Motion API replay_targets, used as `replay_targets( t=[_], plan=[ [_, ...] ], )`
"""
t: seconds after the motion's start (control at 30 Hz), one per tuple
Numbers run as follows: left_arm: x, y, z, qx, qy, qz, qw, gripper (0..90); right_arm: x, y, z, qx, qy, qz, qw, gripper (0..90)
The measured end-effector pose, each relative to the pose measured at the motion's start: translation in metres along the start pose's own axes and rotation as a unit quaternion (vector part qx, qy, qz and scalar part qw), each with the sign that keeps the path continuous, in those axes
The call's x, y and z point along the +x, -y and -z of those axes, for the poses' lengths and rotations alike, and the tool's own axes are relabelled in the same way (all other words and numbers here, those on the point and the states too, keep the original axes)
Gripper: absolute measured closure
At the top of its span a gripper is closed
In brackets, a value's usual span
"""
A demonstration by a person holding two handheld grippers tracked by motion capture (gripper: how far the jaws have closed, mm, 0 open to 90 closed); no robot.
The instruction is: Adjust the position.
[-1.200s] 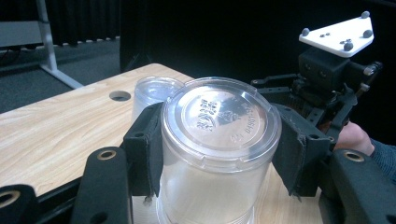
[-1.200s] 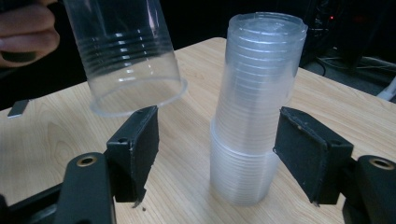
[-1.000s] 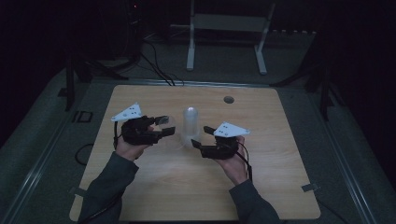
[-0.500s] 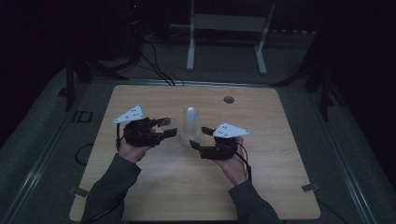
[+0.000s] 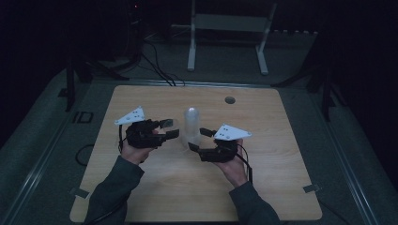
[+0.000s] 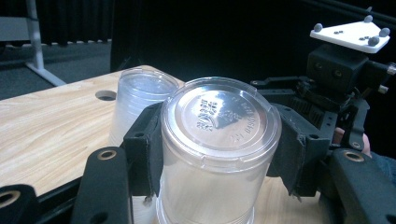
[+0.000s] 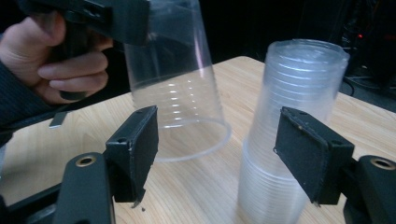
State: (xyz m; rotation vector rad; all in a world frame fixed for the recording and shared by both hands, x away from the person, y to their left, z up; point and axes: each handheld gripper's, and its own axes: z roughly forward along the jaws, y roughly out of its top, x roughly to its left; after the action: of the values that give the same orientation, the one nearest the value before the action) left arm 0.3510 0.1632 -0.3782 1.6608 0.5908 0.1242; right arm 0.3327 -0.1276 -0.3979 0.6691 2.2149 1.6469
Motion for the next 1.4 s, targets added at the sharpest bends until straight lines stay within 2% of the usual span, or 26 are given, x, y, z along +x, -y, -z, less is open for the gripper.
replay_targets(
  t=[0.3,0.47,1.03,1.4],
  plan=[
    [0.000,0.002,-0.001,-0.009,0.007,0.008,0.9999,41.2,0.005,0.000,-0.003,-0.011,-0.016,0.008,0.9998,29.7],
    [0.000,0.003,-0.002,-0.010,0.015,0.013,0.9998,41.2,0.009,-0.001,-0.005,-0.017,-0.025,0.016,0.9994,26.1],
    [-0.003,0.005,-0.004,-0.022,0.032,0.022,0.9990,41.3,0.012,0.002,-0.015,-0.029,-0.037,0.012,0.9988,17.5],
    [-0.004,0.006,-0.005,-0.032,0.038,0.028,0.9984,41.5,0.015,0.003,-0.022,-0.030,-0.045,0.017,0.9984,17.5]
  ],
)
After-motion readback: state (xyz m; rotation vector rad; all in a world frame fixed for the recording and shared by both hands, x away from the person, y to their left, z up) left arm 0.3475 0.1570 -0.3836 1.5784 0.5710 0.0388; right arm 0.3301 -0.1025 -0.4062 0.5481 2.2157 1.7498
